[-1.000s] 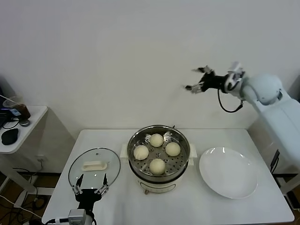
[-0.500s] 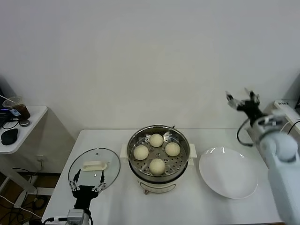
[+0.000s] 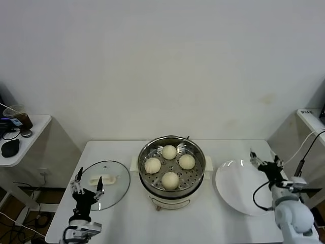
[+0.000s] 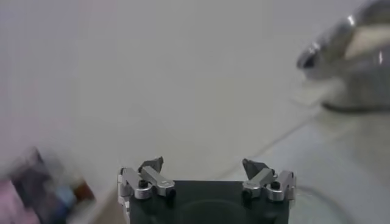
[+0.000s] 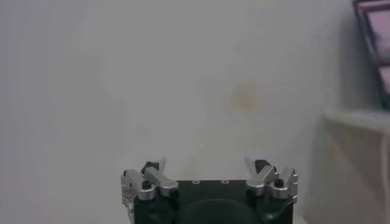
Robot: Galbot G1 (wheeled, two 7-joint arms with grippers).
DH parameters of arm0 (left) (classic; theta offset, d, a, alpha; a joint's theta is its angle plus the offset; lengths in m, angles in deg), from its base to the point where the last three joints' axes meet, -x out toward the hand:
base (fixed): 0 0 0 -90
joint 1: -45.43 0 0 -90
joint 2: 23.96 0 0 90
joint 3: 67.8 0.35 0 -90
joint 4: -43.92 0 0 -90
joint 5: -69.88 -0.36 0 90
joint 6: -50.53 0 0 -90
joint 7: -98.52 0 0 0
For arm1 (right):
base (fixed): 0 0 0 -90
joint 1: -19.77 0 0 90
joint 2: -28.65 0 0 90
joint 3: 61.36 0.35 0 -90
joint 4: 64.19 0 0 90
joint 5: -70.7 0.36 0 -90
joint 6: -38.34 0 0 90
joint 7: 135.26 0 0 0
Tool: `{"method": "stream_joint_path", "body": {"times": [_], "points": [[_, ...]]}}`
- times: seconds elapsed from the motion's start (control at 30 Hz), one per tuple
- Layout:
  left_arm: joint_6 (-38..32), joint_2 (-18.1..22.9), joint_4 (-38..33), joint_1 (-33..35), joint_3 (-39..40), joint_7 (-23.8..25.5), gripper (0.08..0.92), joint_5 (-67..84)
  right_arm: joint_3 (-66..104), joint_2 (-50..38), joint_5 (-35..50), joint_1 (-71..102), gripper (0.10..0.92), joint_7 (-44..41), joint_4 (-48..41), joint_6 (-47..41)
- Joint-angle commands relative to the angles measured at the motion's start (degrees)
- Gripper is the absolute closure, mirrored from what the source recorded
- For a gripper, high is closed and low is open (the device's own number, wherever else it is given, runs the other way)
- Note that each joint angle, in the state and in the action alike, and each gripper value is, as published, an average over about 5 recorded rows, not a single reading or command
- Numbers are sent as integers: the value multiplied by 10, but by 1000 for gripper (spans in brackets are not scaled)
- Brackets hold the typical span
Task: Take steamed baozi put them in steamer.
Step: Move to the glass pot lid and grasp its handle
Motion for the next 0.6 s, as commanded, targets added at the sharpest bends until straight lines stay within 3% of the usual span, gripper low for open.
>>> {"method": "stream_joint_path", "body": {"times": [0.03,0.33,0.6], "points": [[11,-118,128,-49,49,0,177,-360,1,39,-25,66,203,14,6,11],[42,-95,216,-118,52,-21,177,-335,-9,50,-45,56,203,9,-7,13],[52,-89,254,-152,61,-17,177,-329,-12,50,-53,54,203,6,2,5]]}}
